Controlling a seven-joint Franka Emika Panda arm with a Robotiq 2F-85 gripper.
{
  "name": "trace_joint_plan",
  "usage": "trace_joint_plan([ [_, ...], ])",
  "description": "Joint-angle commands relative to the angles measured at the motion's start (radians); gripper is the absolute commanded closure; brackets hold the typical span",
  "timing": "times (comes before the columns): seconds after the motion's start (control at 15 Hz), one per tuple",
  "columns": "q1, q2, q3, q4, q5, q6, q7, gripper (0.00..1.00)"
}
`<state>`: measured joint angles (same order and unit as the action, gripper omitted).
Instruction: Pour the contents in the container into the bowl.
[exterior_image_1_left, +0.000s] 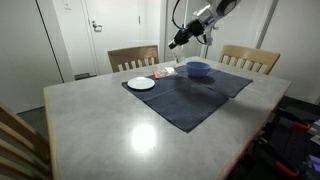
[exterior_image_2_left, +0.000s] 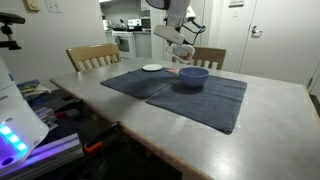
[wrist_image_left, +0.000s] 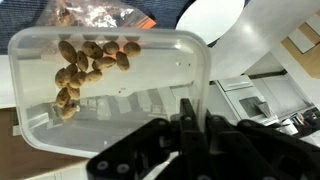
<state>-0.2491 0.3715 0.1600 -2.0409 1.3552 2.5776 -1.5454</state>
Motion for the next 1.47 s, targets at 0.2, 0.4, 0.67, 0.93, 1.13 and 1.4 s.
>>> trace_joint_plan([
  [0.2, 0.070, -0.091, -0.088, -0.114, 0.071, -0.026, 0.011, 0.98],
  [0.4, 0.112, -0.132, -0.143, -0.142, 0.012, -0.007, 0.082, 0.98],
  [0.67, 0.131, -0.171, -0.179, -0.159, -0.050, -0.010, 0.134, 0.98],
  [0.93, 0.105, -0.215, -0.160, -0.207, 0.025, -0.002, 0.019, 0.98],
  [1.13, 0.095, -0.259, -0.162, -0.268, 0.118, -0.011, -0.121, 0.98],
  [1.4, 0.085, -0.304, -0.174, -0.344, 0.279, -0.031, -0.332, 0.98],
])
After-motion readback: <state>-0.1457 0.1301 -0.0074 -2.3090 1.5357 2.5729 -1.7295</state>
